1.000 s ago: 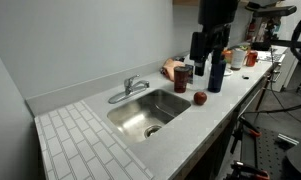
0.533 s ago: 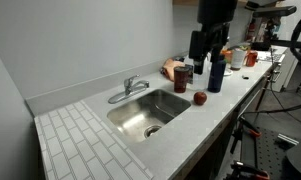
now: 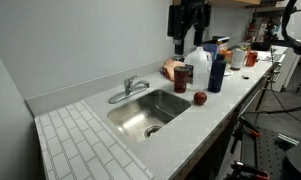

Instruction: Move the spout to the left

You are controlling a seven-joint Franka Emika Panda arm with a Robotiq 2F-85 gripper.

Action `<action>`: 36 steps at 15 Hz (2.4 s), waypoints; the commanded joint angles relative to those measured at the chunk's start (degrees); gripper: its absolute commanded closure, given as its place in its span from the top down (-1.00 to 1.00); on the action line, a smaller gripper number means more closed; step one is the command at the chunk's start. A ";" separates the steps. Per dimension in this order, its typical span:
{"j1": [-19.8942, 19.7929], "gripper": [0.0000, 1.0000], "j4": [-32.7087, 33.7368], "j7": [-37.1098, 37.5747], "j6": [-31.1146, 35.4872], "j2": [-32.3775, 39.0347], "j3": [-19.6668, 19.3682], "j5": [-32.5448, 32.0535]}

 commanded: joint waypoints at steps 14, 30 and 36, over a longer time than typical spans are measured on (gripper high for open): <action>-1.46 1.00 6.96 9.62 27.36 24.19 -6.90 -13.58; 0.29 1.00 12.58 6.21 35.87 38.38 -13.35 -12.74; 3.58 1.00 20.32 4.18 36.22 46.22 -14.87 -9.43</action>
